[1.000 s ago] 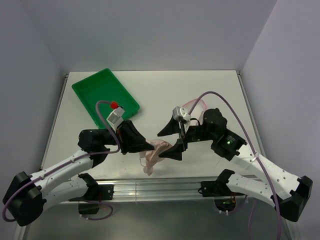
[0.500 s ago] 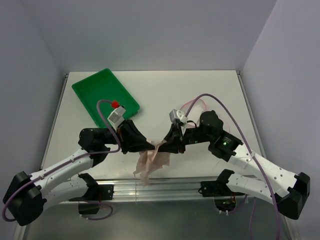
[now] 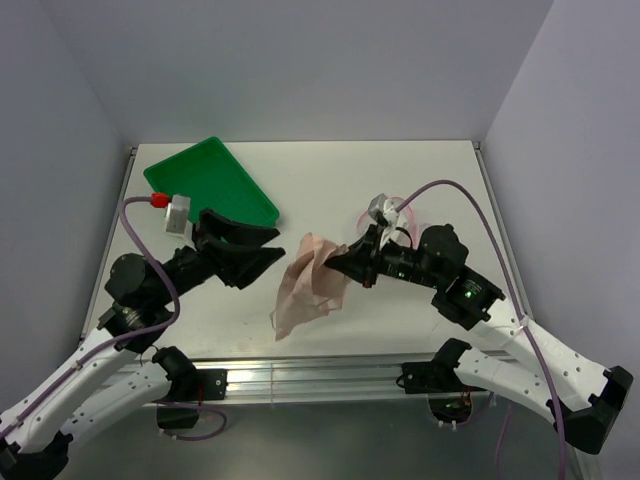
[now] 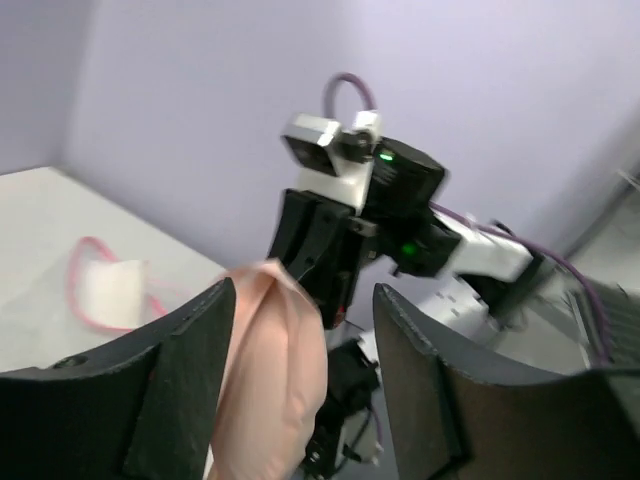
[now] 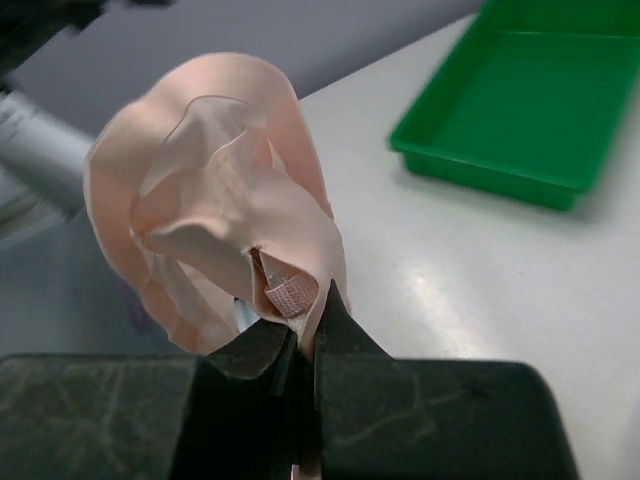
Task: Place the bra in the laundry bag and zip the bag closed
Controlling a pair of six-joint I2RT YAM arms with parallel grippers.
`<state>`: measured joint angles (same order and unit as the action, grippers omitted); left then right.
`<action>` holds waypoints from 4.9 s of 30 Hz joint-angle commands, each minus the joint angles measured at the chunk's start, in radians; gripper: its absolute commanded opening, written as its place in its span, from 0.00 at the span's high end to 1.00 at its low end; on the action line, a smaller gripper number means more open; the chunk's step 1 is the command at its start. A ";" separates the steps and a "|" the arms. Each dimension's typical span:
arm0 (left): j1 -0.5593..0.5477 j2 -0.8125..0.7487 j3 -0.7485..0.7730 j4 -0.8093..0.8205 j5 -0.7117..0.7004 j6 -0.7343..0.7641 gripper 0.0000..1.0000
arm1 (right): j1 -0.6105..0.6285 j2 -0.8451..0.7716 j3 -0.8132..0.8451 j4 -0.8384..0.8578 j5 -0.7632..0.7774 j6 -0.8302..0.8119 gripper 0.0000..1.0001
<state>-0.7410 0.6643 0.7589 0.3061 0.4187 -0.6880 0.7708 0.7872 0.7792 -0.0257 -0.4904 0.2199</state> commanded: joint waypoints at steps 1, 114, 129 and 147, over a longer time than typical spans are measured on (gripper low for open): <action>-0.003 -0.008 -0.018 -0.217 -0.303 0.053 0.39 | -0.044 -0.026 0.083 -0.022 0.258 0.082 1.00; -0.008 1.032 0.203 0.390 -0.155 -0.166 1.00 | -0.335 0.701 0.124 -0.031 0.710 0.268 0.84; 0.043 0.997 0.184 0.340 -0.236 -0.191 1.00 | -0.387 0.376 0.066 -0.155 0.602 0.228 0.02; 0.074 0.992 0.155 0.398 -0.216 -0.186 1.00 | -0.878 0.204 -0.376 -0.036 0.623 0.469 0.23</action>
<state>-0.6724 1.6894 0.9192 0.6250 0.1864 -0.8627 -0.0589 0.9482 0.4080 -0.1284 0.1772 0.6498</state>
